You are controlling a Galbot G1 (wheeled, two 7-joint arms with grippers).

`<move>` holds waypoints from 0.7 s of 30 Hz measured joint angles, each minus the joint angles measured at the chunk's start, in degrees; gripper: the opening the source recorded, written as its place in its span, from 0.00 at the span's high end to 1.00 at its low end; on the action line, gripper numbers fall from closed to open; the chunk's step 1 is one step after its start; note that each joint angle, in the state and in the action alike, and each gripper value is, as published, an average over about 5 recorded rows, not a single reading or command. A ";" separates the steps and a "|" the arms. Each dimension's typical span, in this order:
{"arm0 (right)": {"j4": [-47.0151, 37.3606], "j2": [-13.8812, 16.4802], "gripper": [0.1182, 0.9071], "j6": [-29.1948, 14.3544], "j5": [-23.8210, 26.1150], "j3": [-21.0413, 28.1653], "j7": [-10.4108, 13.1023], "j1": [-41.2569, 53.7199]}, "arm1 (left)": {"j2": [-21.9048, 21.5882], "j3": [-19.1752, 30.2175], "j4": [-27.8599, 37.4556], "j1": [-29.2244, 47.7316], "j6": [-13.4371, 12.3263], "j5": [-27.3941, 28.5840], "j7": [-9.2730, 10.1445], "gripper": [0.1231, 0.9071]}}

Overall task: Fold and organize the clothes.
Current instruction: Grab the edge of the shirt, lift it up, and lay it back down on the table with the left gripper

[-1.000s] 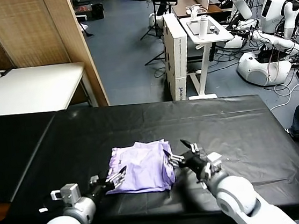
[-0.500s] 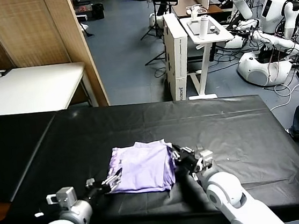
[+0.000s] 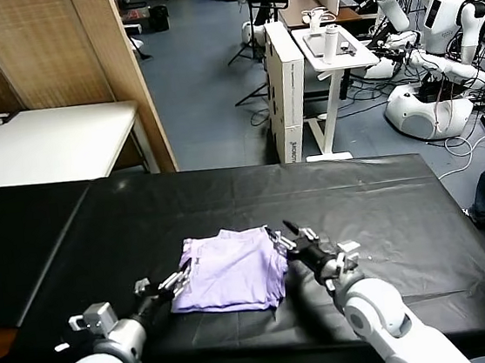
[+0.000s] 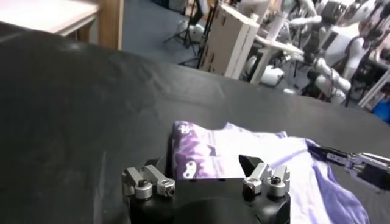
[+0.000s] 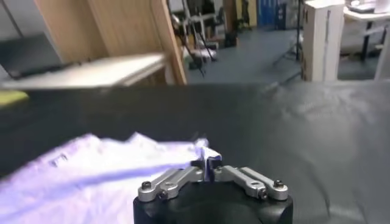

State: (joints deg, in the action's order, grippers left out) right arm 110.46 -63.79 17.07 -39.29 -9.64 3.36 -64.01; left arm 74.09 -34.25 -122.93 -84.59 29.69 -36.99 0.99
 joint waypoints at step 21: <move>10.53 3.61 0.00 0.83 -3.35 -7.34 0.92 -6.08 | 9.23 -1.92 13.16 3.79 -4.74 -8.64 -5.56 0.00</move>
State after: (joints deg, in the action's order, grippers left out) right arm 120.99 -60.18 17.90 -42.65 -16.98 4.28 -70.09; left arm 83.32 -36.16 -109.77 -80.80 24.95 -45.63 -4.57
